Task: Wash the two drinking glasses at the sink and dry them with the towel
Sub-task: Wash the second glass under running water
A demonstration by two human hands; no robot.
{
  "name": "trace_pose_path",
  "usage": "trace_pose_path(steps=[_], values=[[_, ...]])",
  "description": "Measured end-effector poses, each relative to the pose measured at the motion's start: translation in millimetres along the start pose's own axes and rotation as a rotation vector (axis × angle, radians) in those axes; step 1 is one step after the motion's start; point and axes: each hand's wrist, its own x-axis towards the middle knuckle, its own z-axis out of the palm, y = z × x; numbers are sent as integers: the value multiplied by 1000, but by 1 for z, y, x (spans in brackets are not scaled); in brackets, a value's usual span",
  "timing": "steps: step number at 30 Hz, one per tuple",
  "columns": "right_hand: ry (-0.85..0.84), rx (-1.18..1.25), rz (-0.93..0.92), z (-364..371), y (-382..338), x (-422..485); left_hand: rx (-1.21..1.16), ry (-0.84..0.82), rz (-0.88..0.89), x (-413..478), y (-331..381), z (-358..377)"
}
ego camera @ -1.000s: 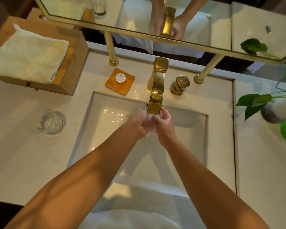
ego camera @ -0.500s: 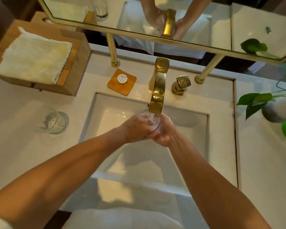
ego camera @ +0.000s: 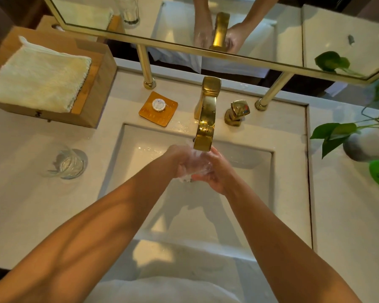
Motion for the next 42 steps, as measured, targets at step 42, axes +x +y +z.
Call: trace_pose_path(steps=[42], values=[[201,178,319,10,-9,13,1017,414,898,-3,-49,12]])
